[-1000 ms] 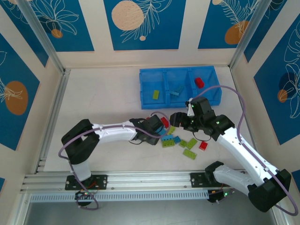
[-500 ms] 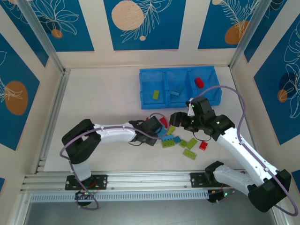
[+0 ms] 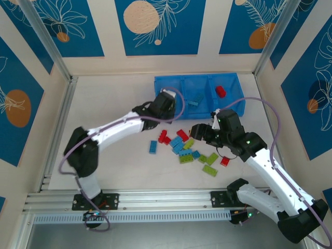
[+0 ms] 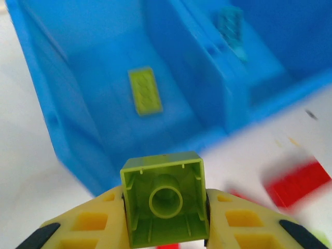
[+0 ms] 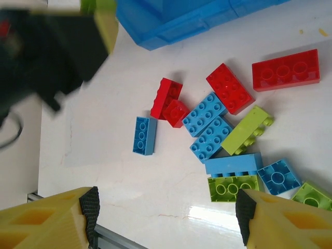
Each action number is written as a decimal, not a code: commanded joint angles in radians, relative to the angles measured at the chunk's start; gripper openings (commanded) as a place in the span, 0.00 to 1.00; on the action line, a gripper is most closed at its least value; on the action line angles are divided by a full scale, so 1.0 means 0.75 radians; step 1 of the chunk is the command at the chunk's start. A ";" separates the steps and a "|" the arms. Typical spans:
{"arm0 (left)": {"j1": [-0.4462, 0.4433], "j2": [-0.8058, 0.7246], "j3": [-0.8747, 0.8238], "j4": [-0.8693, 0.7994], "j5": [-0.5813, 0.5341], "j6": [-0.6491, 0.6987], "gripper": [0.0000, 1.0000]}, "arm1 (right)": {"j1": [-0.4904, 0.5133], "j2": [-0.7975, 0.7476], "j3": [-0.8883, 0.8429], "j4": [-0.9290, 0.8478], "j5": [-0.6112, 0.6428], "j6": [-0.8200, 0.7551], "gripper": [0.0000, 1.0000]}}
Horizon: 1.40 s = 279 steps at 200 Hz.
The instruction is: Sort the legos into containers by color
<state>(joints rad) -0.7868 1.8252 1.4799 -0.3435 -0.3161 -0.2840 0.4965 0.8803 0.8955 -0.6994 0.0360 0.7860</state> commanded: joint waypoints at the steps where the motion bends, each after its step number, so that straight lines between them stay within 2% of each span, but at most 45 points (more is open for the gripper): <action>1: 0.078 0.255 0.252 -0.047 -0.052 0.113 0.27 | 0.003 -0.038 -0.016 -0.008 0.019 0.042 0.72; 12: 0.095 0.352 0.395 -0.087 -0.058 0.141 0.30 | 0.004 -0.053 -0.017 -0.016 0.026 0.047 0.72; 30: 0.112 0.471 0.572 -0.121 -0.053 0.184 0.44 | 0.003 -0.080 -0.031 -0.025 0.038 0.059 0.72; 49: 0.122 0.549 0.719 -0.197 -0.027 0.197 0.51 | 0.003 -0.097 -0.046 -0.030 0.039 0.067 0.72; 84: 0.122 0.441 0.656 -0.178 0.056 0.185 0.55 | 0.001 -0.106 -0.070 -0.054 0.122 0.108 0.72; 105: 0.110 0.226 0.437 -0.082 0.156 0.144 0.55 | -0.001 -0.096 -0.096 -0.062 0.197 0.145 0.72; 135: 0.044 -0.206 0.007 0.112 0.313 0.158 0.55 | -0.015 -0.049 -0.125 -0.073 0.281 0.141 0.75; 149: -0.027 -0.407 -0.189 0.172 0.354 0.226 0.55 | -0.021 -0.006 -0.141 -0.033 0.264 0.085 0.75; 168: -0.155 -0.660 -0.451 0.251 0.371 0.356 0.55 | -0.022 0.088 -0.151 0.057 0.190 -0.095 0.76; 193: -0.270 -0.922 -0.735 0.279 0.378 0.460 0.57 | -0.029 0.238 -0.142 0.129 0.256 -0.212 0.81; 232: -0.287 -1.181 -1.049 0.267 0.362 0.585 0.62 | -0.055 0.628 0.003 0.164 0.275 -0.400 0.87; 260: -0.288 -1.235 -1.182 0.290 0.341 0.714 0.82 | -0.093 0.889 0.110 0.192 0.226 -0.445 0.89; 279: -0.288 -1.242 -1.272 0.393 0.339 0.724 0.90 | -0.094 0.988 0.165 0.198 0.251 -0.454 0.90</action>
<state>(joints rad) -1.0039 0.9134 0.5930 -0.1482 -0.0544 0.1837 0.4343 1.5471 0.9577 -0.5655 0.2161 0.5026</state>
